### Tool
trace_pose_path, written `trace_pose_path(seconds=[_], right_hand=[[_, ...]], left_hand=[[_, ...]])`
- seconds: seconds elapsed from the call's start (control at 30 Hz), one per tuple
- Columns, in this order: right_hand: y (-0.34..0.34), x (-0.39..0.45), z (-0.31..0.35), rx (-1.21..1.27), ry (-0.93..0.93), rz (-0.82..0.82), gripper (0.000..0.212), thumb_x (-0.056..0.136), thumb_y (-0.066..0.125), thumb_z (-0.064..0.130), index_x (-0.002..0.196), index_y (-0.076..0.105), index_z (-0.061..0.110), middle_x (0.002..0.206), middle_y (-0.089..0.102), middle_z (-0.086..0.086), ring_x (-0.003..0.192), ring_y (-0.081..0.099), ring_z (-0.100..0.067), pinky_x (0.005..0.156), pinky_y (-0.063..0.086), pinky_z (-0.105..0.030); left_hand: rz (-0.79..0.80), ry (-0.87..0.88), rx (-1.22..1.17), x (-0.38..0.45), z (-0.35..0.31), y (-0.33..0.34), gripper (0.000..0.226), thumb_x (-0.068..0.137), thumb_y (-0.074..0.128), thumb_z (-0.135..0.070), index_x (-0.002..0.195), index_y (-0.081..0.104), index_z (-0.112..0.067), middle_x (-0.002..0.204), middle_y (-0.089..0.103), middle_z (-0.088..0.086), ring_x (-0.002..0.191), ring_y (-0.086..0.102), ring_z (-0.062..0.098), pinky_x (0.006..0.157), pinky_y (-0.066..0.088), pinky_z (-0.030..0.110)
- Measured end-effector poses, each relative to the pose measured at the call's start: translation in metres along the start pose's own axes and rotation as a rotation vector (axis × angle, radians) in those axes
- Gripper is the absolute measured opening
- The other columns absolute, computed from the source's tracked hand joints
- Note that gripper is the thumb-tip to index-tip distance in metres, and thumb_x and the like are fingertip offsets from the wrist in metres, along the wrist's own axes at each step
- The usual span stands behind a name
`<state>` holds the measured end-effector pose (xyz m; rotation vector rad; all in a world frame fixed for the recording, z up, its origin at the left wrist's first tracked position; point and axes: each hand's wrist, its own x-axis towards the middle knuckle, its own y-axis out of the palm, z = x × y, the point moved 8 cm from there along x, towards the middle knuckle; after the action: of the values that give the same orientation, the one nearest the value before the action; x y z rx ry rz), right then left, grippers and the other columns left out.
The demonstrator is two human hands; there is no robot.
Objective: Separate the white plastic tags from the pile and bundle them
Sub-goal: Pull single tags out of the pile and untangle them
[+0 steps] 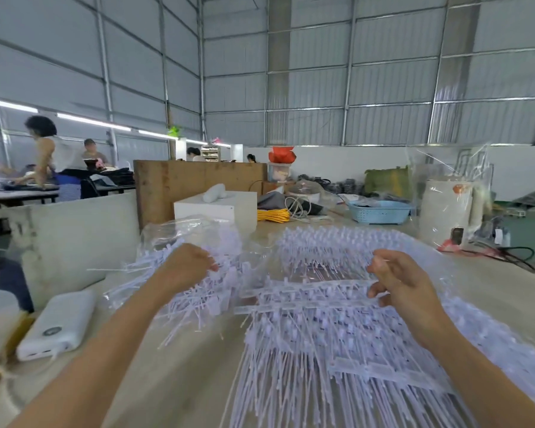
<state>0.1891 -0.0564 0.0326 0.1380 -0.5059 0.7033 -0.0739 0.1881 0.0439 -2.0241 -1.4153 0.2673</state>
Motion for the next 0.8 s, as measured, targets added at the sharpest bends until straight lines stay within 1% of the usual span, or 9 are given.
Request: trace_pose_path(seconds=[0.03,0.07,0.17,0.27,0.4,0.53,0.6,0.7,0.8], right_hand=[[0.002,0.0,0.0,-0.005,-0.003,0.013,0.01,0.093,0.053,0.022,0.102,0.056,0.024,0.099,0.061,-0.009,0.049,0.059,-0.01,0.046,0.047,-0.023],[0.004,-0.001,0.0,-0.011,-0.005,0.023,0.009,0.093,0.053,0.021,0.101,0.056,0.023,0.098,0.061,-0.011,0.048,0.058,-0.01,0.046,0.047,-0.024],[0.007,-0.001,-0.002,-0.038,0.0,0.04,0.011,0.093,0.053,0.02,0.104,0.056,0.021,0.098,0.06,-0.014,0.048,0.058,-0.011,0.044,0.046,-0.022],[0.007,0.0,-0.004,-0.037,-0.004,0.043,0.013,0.092,0.054,0.02,0.105,0.057,0.02,0.096,0.061,-0.015,0.048,0.058,-0.011,0.043,0.046,-0.02],[0.006,0.002,-0.008,-0.043,0.005,0.037,0.014,0.092,0.055,0.017,0.106,0.057,0.018,0.095,0.062,-0.016,0.047,0.057,-0.011,0.042,0.045,-0.019],[0.006,0.002,-0.012,-0.033,0.016,0.03,0.012,0.091,0.057,0.016,0.101,0.058,0.021,0.095,0.062,-0.014,0.046,0.057,-0.014,0.041,0.044,-0.02],[0.006,0.002,-0.012,-0.035,0.018,0.025,0.011,0.091,0.057,0.017,0.099,0.058,0.024,0.094,0.063,-0.013,0.046,0.058,-0.014,0.041,0.044,-0.019],[0.006,0.002,-0.011,-0.054,0.018,0.027,0.011,0.091,0.057,0.017,0.099,0.058,0.023,0.094,0.063,-0.013,0.046,0.058,-0.014,0.042,0.045,-0.019],[0.007,0.0,-0.009,-0.085,0.015,0.036,0.01,0.092,0.056,0.016,0.1,0.057,0.023,0.094,0.063,-0.013,0.047,0.058,-0.013,0.043,0.045,-0.02]], left_hand=[[-0.056,-0.011,0.162,0.009,0.014,-0.011,0.023,0.094,0.053,-0.014,0.086,0.071,-0.001,0.069,0.068,0.007,0.066,0.067,0.019,0.055,0.045,0.02],[-0.102,-0.024,0.338,0.016,0.025,-0.019,0.024,0.094,0.051,-0.015,0.096,0.069,0.0,0.089,0.069,0.012,0.086,0.067,0.027,0.068,0.048,0.026],[-0.172,-0.016,0.684,0.029,0.041,-0.023,0.027,0.095,0.044,-0.014,0.114,0.061,-0.006,0.118,0.062,0.013,0.109,0.059,0.027,0.086,0.046,0.031],[-0.236,-0.006,0.914,0.041,0.047,-0.017,0.03,0.097,0.04,-0.014,0.124,0.052,-0.012,0.126,0.054,0.012,0.115,0.055,0.024,0.092,0.044,0.029],[-0.281,-0.126,0.96,0.054,0.057,-0.023,0.034,0.099,0.036,-0.013,0.133,0.042,-0.011,0.132,0.041,0.017,0.118,0.049,0.027,0.097,0.043,0.032],[-0.121,-0.054,0.902,0.07,0.051,-0.004,0.036,0.098,0.035,-0.013,0.133,0.044,-0.009,0.134,0.044,0.017,0.123,0.046,0.031,0.096,0.042,0.036],[-0.062,-0.038,0.975,0.072,0.047,0.0,0.037,0.098,0.036,-0.016,0.133,0.046,-0.012,0.134,0.045,0.015,0.124,0.045,0.029,0.1,0.039,0.036],[-0.068,-0.14,1.106,0.067,0.048,-0.01,0.041,0.099,0.038,-0.023,0.139,0.041,-0.014,0.143,0.035,0.015,0.131,0.036,0.031,0.105,0.038,0.039],[0.027,-0.322,1.119,0.051,0.037,-0.009,0.05,0.098,0.042,-0.024,0.145,0.031,-0.015,0.153,0.016,0.015,0.136,0.026,0.042,0.105,0.035,0.056]])
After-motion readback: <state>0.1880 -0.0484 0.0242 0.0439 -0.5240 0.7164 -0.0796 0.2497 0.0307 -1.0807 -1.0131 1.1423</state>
